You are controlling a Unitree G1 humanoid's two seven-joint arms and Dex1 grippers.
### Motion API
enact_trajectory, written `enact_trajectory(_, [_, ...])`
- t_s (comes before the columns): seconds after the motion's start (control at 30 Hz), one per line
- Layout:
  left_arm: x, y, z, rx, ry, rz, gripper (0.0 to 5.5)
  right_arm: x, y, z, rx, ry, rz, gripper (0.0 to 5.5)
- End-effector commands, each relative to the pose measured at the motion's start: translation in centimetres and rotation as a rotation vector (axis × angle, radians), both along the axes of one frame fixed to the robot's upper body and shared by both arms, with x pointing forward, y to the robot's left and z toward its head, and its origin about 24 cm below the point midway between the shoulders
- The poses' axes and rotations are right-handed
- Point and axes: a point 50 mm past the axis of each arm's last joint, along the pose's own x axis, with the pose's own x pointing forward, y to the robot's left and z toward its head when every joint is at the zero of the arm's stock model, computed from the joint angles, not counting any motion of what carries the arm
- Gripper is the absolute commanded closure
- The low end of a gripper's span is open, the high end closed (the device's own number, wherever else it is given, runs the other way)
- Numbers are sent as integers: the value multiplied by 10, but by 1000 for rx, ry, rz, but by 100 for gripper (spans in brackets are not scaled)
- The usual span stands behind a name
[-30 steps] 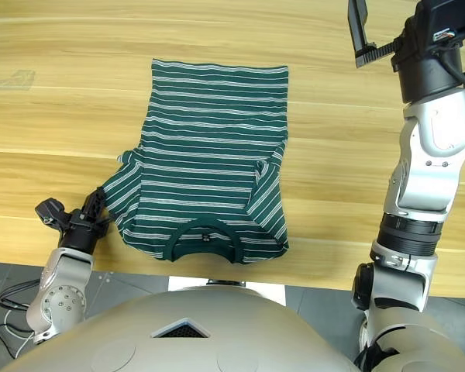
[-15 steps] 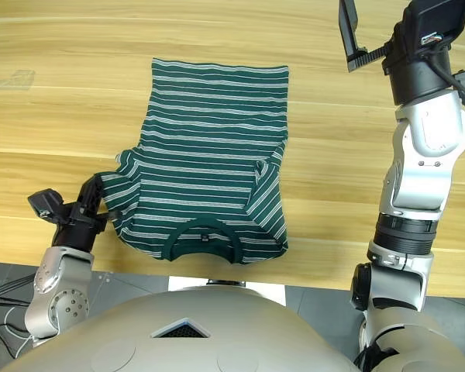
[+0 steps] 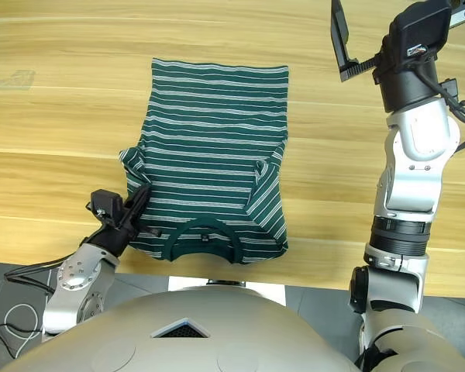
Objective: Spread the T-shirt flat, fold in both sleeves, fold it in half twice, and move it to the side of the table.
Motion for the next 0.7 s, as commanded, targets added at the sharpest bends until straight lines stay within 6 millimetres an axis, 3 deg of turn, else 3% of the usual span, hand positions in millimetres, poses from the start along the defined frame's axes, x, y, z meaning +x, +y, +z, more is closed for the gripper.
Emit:
enact_trajectory(0.03, [-3, -9, 5, 64, -27, -82, 548, 0, 1, -7, 3, 19, 2, 10])
enact_trajectory(0.5, [-4, -10, -14, 166, 13, -135, 548, 1, 0, -11, -1, 26, -9, 10])
enact_trajectory(0.57, [-5, -14, -11, 156, -12, -165, 548, 1, 0, -11, -2, 27, -8, 10])
enact_trajectory(0.7, [-11, -26, 8, 23, -88, -265, 491, 2, 2, -12, -4, 31, -3, 10])
